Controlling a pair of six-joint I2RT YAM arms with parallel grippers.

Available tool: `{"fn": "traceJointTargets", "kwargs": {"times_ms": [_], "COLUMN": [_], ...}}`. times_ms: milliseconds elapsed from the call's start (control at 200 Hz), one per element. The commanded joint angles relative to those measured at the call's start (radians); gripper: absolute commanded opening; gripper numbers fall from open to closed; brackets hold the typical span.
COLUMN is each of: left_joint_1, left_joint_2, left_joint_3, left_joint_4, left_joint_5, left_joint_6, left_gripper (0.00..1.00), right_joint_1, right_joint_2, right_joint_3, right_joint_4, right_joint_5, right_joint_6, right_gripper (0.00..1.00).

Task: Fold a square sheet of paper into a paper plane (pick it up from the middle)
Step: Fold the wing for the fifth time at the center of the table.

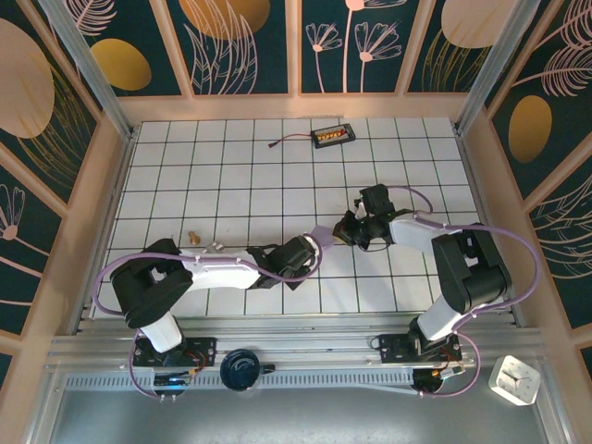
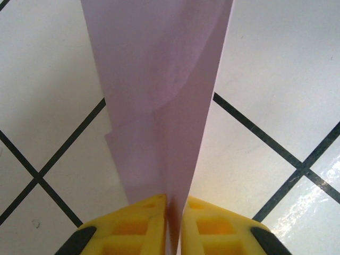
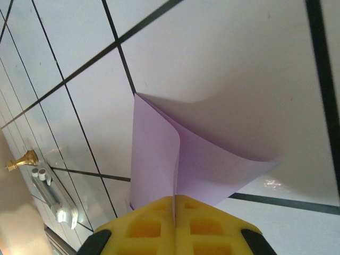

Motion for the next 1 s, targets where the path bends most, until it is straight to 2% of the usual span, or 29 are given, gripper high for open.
{"fn": "traceJointTargets", "kwargs": {"times_ms": [0,305,591,781,996], "left_joint_1": [-0.005,-0.003,0.019,0.063,0.095], "left_joint_2": [0.005,-0.016,-0.013,-0.021,-0.012], "left_joint_3": [0.017,0.001,-0.019,-0.060,-0.097], "left_joint_4": [-0.025,0.037,0.105,0.192,0.260], "left_joint_5": [0.019,0.141,0.284,0.420,0.510], "left_joint_6": [0.009,-0.064,-0.184,-0.292,-0.373], "left_gripper": [0.10,0.00,0.00,0.00,0.00], "right_joint_1": [-0.013,-0.020,-0.030,-0.041,-0.046], "right_joint_2": [0.014,0.044,0.066,0.049,0.021], "right_joint_3": [0.039,0.087,0.154,0.175,0.178], "right_joint_4": [-0.037,-0.088,-0.169,-0.202,-0.228], "right_joint_5": [-0.013,-0.027,-0.013,0.003,0.046], "right_joint_6": [-0.041,-0.120,-0.231,-0.272,-0.301], "right_gripper": [0.00,0.09,0.21,0.26,0.29]}}
